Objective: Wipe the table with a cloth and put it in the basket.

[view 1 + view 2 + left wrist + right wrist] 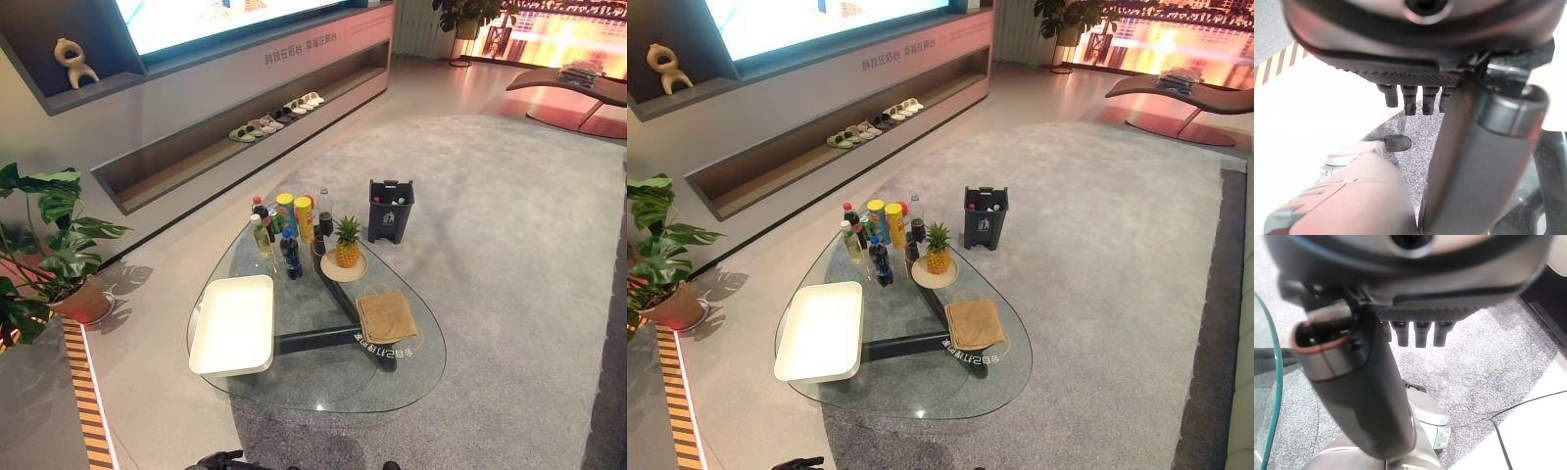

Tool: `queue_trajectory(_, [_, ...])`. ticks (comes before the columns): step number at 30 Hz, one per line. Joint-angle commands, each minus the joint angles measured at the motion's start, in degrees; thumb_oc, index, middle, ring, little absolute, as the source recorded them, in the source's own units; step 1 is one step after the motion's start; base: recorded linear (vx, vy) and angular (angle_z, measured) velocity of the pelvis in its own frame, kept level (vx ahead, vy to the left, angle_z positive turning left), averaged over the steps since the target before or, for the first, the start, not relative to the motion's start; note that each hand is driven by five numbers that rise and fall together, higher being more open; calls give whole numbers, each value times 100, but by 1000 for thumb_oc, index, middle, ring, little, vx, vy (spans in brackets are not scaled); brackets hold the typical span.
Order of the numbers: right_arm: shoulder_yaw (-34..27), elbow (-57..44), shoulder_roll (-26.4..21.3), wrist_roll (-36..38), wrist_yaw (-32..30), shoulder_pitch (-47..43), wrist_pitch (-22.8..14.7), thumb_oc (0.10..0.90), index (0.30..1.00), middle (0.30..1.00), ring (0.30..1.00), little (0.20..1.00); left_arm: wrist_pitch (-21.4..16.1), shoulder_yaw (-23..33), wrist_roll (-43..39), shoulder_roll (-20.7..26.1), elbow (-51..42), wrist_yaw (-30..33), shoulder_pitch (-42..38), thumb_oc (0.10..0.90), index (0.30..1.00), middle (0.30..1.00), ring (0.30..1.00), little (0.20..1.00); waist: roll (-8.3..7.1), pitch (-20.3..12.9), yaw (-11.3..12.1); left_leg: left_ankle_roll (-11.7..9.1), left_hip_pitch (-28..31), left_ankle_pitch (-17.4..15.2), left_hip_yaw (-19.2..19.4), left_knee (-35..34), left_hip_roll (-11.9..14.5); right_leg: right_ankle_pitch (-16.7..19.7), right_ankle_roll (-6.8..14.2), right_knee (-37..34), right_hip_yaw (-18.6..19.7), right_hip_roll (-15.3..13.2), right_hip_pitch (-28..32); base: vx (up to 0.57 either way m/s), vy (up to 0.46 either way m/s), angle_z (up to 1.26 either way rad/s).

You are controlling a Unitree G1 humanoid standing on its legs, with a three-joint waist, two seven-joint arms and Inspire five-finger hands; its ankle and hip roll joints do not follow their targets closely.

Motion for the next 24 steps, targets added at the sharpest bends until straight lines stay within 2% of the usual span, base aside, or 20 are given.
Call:
queue_trajectory(1, [-7, 304, -135, -70, -11, -250, -25, 800, 900, 900, 900, 900, -138, 15, 66, 144, 250, 29, -294, 800, 900, 900, 900, 900, -173, 169, 110, 140, 119, -452, 420, 31, -279, -287, 163, 64, -301, -36, 192, 0, 0, 0])
queue_trajectory(16, [-3, 288, -143, -47, -34, -252, -10, 800, 900, 900, 900, 900, -170, 41, 41, 163, 259, 101, -305, 800, 900, 900, 900, 900, -181, 136, 100, 134, 158, -460, 427, 31, -258, -333, 137, 88, -295, -5, 228, 0, 0, 0])
queue_trajectory(24, [-18, 269, -206, -138, 24, -200, 39, 800, 900, 900, 900, 900, -203, 87, -60, 215, 225, 168, -256, 800, 900, 900, 900, 900, -151, 227, 68, 116, 123, -436, 393, 31, -256, -292, 148, 59, -230, 11, 195, 45, -3, 0])
